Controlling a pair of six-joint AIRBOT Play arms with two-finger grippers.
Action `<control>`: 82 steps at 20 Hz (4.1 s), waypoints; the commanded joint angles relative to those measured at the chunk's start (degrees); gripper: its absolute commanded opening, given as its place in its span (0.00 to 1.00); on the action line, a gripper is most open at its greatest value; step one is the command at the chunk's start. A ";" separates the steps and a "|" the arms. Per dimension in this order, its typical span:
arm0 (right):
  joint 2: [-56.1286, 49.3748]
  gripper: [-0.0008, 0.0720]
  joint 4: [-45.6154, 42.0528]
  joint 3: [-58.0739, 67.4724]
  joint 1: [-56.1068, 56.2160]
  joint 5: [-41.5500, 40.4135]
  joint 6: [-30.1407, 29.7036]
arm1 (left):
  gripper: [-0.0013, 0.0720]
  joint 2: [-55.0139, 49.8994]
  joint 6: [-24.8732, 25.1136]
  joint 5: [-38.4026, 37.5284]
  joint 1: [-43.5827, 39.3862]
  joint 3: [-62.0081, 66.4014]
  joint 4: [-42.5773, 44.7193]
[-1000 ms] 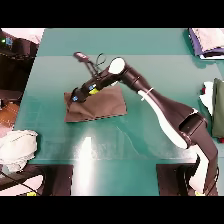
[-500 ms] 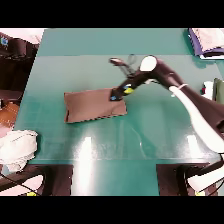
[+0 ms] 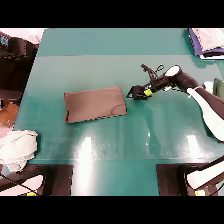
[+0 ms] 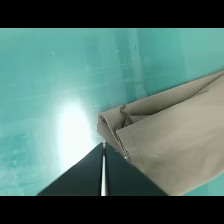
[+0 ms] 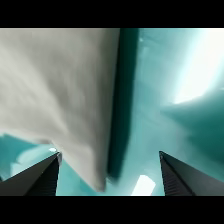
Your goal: Fold the shirts.
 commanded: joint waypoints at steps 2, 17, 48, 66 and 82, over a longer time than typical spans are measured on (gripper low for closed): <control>-7.32 0.96 7.50 5.35 4.76 -0.35 0.15 | 0.05 -0.04 0.04 0.13 0.04 0.00 -0.20; -6.45 0.03 9.55 15.96 7.43 4.31 -3.65 | 0.05 -0.02 0.07 -1.27 0.04 -0.02 -0.52; 13.16 0.03 -2.10 31.82 -59.45 1.07 -0.31 | 0.05 -0.04 -0.46 0.55 -0.02 -0.02 -16.76; 16.52 0.68 -31.17 33.90 -68.61 29.92 16.17 | 0.05 -0.04 2.73 0.55 -0.02 0.00 -16.72; 16.52 0.17 -1.03 33.90 -39.06 34.71 19.15 | 0.05 -0.02 2.93 1.27 0.00 0.00 -16.76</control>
